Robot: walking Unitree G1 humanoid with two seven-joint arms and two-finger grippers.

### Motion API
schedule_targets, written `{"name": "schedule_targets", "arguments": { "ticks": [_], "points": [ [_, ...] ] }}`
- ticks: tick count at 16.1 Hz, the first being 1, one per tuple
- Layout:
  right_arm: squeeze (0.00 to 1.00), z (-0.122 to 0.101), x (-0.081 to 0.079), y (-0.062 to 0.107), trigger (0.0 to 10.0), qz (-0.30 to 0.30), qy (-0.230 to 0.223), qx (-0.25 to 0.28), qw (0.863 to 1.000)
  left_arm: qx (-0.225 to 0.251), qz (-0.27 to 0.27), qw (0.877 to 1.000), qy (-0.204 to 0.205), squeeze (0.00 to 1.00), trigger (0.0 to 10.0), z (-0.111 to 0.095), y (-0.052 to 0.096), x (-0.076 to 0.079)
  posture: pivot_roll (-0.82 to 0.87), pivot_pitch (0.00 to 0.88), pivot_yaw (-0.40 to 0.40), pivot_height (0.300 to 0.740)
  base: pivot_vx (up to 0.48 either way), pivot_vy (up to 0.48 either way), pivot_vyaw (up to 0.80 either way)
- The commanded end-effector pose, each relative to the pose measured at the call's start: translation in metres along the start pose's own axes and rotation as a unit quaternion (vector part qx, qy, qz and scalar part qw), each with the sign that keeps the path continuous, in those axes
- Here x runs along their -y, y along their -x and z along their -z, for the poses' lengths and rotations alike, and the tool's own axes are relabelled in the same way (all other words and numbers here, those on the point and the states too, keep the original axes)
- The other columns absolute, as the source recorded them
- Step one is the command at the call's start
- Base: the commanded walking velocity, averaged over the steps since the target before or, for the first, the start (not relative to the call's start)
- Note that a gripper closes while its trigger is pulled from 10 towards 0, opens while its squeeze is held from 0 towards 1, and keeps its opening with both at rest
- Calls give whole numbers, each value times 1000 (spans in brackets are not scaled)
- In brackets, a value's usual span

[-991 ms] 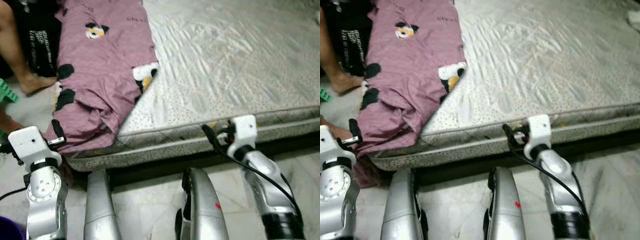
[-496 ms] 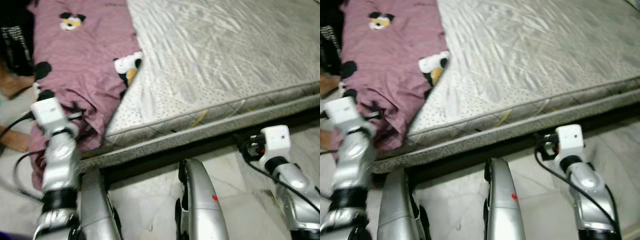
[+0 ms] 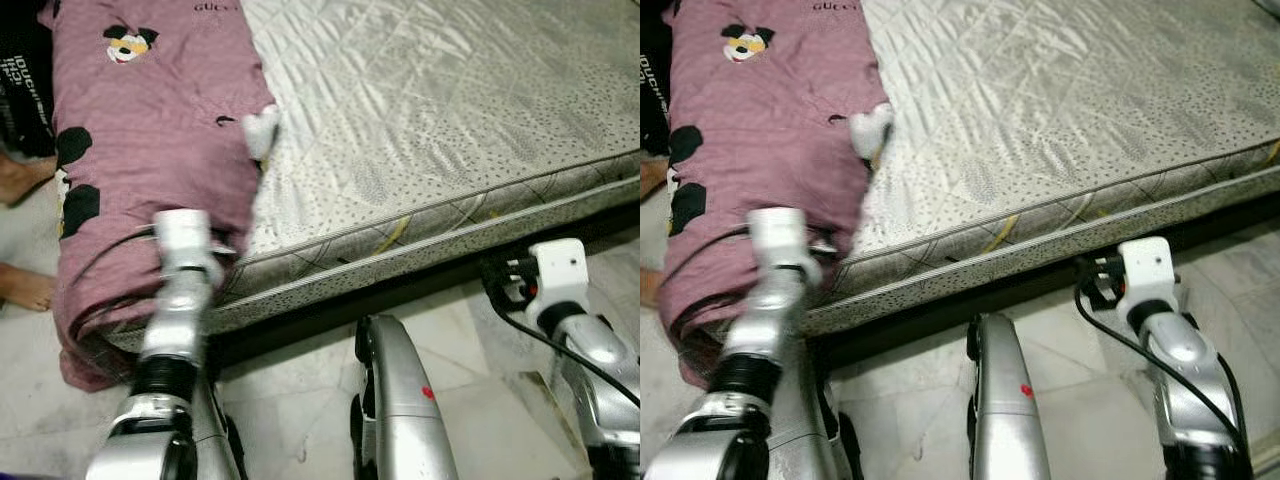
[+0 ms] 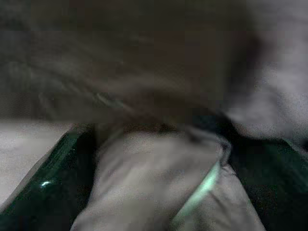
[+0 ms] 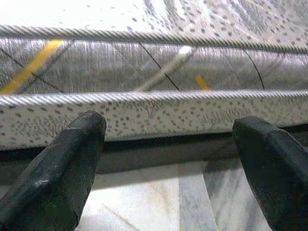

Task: Clean up the room

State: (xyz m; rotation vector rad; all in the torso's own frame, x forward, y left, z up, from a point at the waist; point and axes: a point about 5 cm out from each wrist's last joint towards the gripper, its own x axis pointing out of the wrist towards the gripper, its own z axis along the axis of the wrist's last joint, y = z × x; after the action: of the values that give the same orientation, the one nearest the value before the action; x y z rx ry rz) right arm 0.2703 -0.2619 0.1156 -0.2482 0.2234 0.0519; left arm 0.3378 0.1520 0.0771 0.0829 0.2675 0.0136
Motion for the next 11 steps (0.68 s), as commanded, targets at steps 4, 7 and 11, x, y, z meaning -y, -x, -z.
{"name": "schedule_targets", "arguments": {
  "ticks": [4,7,11],
  "points": [
    [0,1,-9,-10,10000,-8,-1,4,1000,34,133,982,-127,0,10000,5,13,43,-225,162,-9,502,0,0,0],
    [0,3,-17,-12,10000,-17,-5,5,1000,152,148,959,-187,0,10000,-26,26,45,-204,143,-16,502,0,0,0],
    [0,1,-31,-21,10000,-42,-8,11,999,210,239,915,-247,0,10000,-38,49,68,-171,119,-34,502,0,0,0]
  ]
}}
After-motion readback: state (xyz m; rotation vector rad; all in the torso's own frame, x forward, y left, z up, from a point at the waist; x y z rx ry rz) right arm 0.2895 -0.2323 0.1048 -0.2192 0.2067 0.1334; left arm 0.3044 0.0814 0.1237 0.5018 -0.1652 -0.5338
